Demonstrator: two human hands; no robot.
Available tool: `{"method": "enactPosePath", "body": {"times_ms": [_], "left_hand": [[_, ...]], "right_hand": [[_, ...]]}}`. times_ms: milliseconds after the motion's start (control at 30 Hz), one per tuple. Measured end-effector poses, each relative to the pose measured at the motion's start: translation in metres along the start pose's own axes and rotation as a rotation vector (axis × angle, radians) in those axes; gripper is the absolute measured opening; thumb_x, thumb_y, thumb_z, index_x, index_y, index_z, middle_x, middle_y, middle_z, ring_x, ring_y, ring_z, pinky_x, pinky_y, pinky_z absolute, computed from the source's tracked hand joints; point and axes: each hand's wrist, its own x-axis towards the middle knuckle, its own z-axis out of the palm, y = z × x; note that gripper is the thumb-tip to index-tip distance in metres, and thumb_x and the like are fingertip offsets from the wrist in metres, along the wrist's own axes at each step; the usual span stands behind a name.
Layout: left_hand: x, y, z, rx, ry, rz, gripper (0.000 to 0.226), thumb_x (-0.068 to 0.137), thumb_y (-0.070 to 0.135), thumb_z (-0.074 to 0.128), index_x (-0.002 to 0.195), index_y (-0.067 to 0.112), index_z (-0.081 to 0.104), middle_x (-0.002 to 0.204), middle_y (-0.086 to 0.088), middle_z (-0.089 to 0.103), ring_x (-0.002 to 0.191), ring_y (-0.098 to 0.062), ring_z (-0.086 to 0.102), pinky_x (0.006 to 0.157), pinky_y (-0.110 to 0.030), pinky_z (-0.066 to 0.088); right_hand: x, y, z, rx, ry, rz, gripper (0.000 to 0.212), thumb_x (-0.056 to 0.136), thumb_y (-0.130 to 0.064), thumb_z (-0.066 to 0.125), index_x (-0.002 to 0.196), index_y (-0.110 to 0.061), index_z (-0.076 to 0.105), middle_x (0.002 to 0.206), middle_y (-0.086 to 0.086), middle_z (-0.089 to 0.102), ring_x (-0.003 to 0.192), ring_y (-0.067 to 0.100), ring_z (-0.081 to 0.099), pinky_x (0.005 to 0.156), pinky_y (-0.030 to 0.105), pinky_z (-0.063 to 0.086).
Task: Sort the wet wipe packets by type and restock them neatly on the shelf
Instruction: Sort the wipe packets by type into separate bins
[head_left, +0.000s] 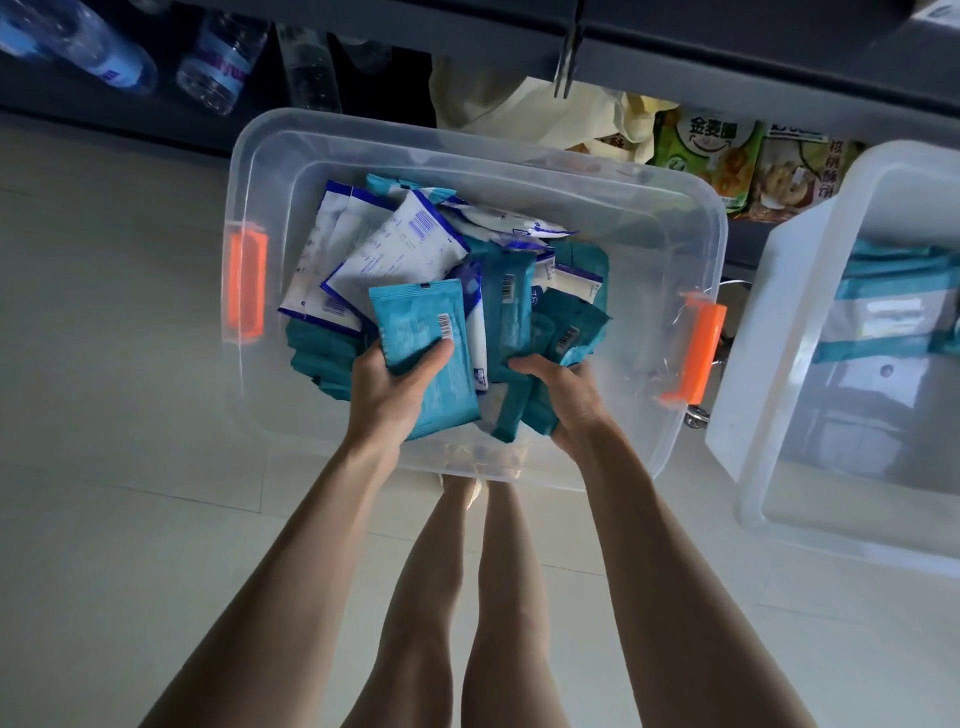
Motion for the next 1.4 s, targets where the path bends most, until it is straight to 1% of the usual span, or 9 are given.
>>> {"method": "enactPosePath", "body": {"times_ms": [167,300,400,500,767,900,1033,1233,1400], "left_hand": [[-0.006,0.011,0.015,-0.079,-0.175,-0.109,0.003,0.082,0.02,0.073,0.08,0.019,0.07,0.079,0.008,0.072,0.079,-0.013,0.067,0.081,-0.036,0.054],[-0.007,0.024,0.034,-0.13,-0.305,-0.158,0.012,0.08,0.022,0.073,0.092,0.019,0.069,0.094,0.002,0.074,0.096,-0.018,0.068,0.091,-0.041,0.051],[-0.007,0.035,0.035,-0.16,-0.341,-0.187,0.032,0.078,0.022,0.075,0.106,0.015,0.064,0.102,-0.004,0.073,0.098,-0.024,0.068,0.081,-0.044,0.056],[-0.011,0.047,0.031,-0.169,-0.411,-0.236,0.02,0.08,0.018,0.072,0.099,0.014,0.068,0.093,-0.005,0.074,0.087,-0.022,0.07,0.07,-0.037,0.058],[-0.044,0.059,0.013,-0.403,-0.255,-0.197,0.027,0.077,0.023,0.072,0.103,0.022,0.065,0.114,-0.006,0.068,0.11,-0.026,0.062,0.087,-0.053,0.052],[-0.08,0.069,0.024,-0.403,-0.21,-0.156,0.017,0.08,0.025,0.07,0.096,0.022,0.066,0.095,0.002,0.073,0.095,-0.018,0.068,0.075,-0.037,0.057],[-0.121,0.079,0.049,-0.345,-0.376,-0.203,0.049,0.068,0.035,0.073,0.113,0.017,0.064,0.104,-0.002,0.073,0.1,-0.019,0.068,0.077,-0.036,0.056],[-0.187,0.081,0.145,-0.287,-0.402,-0.101,0.031,0.079,0.024,0.07,0.108,0.019,0.064,0.103,-0.001,0.073,0.097,-0.019,0.068,0.079,-0.036,0.055],[-0.217,0.066,0.246,-0.222,-0.327,0.036,0.022,0.088,0.013,0.064,0.107,0.021,0.058,0.099,0.007,0.069,0.091,-0.01,0.066,0.076,-0.027,0.053]], "right_hand": [[-0.022,-0.015,-0.027,-0.006,0.072,-0.111,0.028,0.079,0.011,0.062,0.089,-0.015,0.061,0.089,0.003,0.07,0.081,0.021,0.068,0.073,0.038,0.058],[-0.042,-0.031,-0.036,-0.055,-0.103,-0.108,0.028,0.078,0.012,0.063,0.097,-0.009,0.065,0.087,0.002,0.073,0.08,0.021,0.071,0.066,0.033,0.057],[-0.053,-0.039,-0.032,0.0,-0.217,-0.082,0.023,0.08,0.002,0.062,0.1,-0.01,0.063,0.087,0.001,0.074,0.079,0.019,0.071,0.063,0.03,0.057],[-0.062,-0.04,-0.026,0.105,-0.3,-0.063,0.027,0.077,-0.008,0.066,0.104,-0.011,0.063,0.094,0.003,0.074,0.087,0.021,0.071,0.071,0.036,0.059],[-0.09,-0.038,-0.03,0.287,-0.025,-0.194,0.02,0.081,-0.001,0.067,0.099,-0.007,0.064,0.097,0.009,0.072,0.085,0.025,0.07,0.076,0.041,0.059],[-0.121,-0.048,-0.056,0.287,0.041,-0.209,0.012,0.083,-0.011,0.067,0.094,-0.011,0.064,0.092,0.006,0.072,0.079,0.021,0.069,0.075,0.038,0.059],[-0.153,-0.066,-0.092,0.238,0.032,-0.234,0.009,0.091,-0.02,0.059,0.093,-0.012,0.061,0.08,0.001,0.073,0.069,0.015,0.069,0.061,0.028,0.058],[-0.187,-0.092,-0.171,0.069,-0.031,-0.338,0.038,0.084,-0.024,0.068,0.117,-0.009,0.054,0.105,0.01,0.068,0.089,0.022,0.067,0.081,0.039,0.056],[-0.187,-0.12,-0.28,-0.094,0.127,-0.423,0.028,0.086,-0.015,0.068,0.112,-0.012,0.055,0.104,0.007,0.067,0.089,0.019,0.066,0.078,0.036,0.059]]}}
